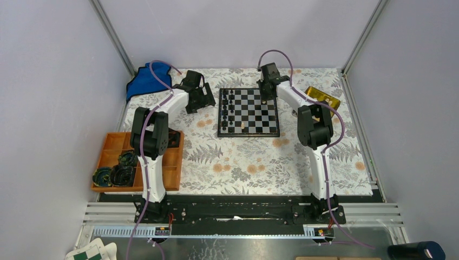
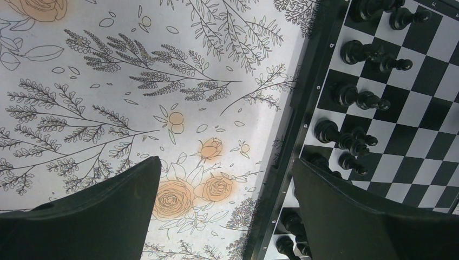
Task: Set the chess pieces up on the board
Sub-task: Place the chess piece on the chessboard, then pick up the chess piece from the chessboard.
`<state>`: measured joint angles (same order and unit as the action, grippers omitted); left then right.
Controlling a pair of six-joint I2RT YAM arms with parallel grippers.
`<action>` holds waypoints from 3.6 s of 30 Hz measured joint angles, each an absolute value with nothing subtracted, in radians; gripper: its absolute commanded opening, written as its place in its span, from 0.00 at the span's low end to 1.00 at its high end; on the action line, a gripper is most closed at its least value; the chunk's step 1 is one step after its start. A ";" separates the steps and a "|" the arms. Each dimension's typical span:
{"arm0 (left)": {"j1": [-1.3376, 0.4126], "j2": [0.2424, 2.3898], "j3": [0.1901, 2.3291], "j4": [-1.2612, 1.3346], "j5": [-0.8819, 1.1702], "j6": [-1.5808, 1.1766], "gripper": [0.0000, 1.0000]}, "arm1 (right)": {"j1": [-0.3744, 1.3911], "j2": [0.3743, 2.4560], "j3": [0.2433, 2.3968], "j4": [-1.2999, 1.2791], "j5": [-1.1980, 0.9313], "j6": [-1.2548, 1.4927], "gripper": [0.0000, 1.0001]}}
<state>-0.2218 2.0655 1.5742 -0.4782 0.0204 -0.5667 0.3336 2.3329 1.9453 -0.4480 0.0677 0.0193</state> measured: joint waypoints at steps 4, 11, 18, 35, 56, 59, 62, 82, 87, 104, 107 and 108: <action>-0.222 2.065 1.574 -0.478 0.020 -0.567 0.99 | 0.333 2.334 1.947 -0.450 0.068 0.021 0.14; -0.222 2.065 1.574 -0.478 0.020 -0.567 0.99 | 0.333 2.335 1.948 -0.452 0.068 0.025 0.32; -0.222 2.065 1.574 -0.478 0.020 -0.567 0.99 | 0.333 2.337 1.948 -0.459 0.067 0.025 0.34; -0.222 2.065 1.573 -0.477 0.020 -0.567 0.99 | 0.340 2.236 1.845 -0.458 0.070 0.023 0.39; -0.226 2.065 1.544 -0.467 0.020 -0.567 0.99 | 0.566 1.914 1.456 -0.413 -0.059 -0.006 0.53; -0.230 2.065 1.540 -0.467 0.020 -0.567 0.99 | 0.586 1.914 1.446 -0.413 -0.074 -0.006 0.53; -0.235 2.065 1.540 -0.466 0.019 -0.567 0.99 | 0.595 1.914 1.444 -0.408 -0.075 -0.006 0.54; -0.236 2.065 1.530 -0.464 0.019 -0.567 0.99 | 0.598 1.999 1.528 -0.402 -0.100 -0.011 0.50; -0.236 2.065 1.530 -0.464 0.019 -0.567 0.99 | 0.598 2.025 1.548 -0.407 -0.100 -0.018 0.46; -0.236 2.065 1.530 -0.464 0.019 -0.567 0.99 | 0.598 2.049 1.560 -0.413 -0.097 -0.035 0.02; -0.236 2.065 1.530 -0.464 0.019 -0.567 0.99 | 0.598 2.049 1.561 -0.414 -0.096 -0.035 0.01; -0.236 2.065 1.530 -0.464 0.019 -0.567 0.99 | 0.598 2.049 1.561 -0.414 -0.096 -0.035 0.01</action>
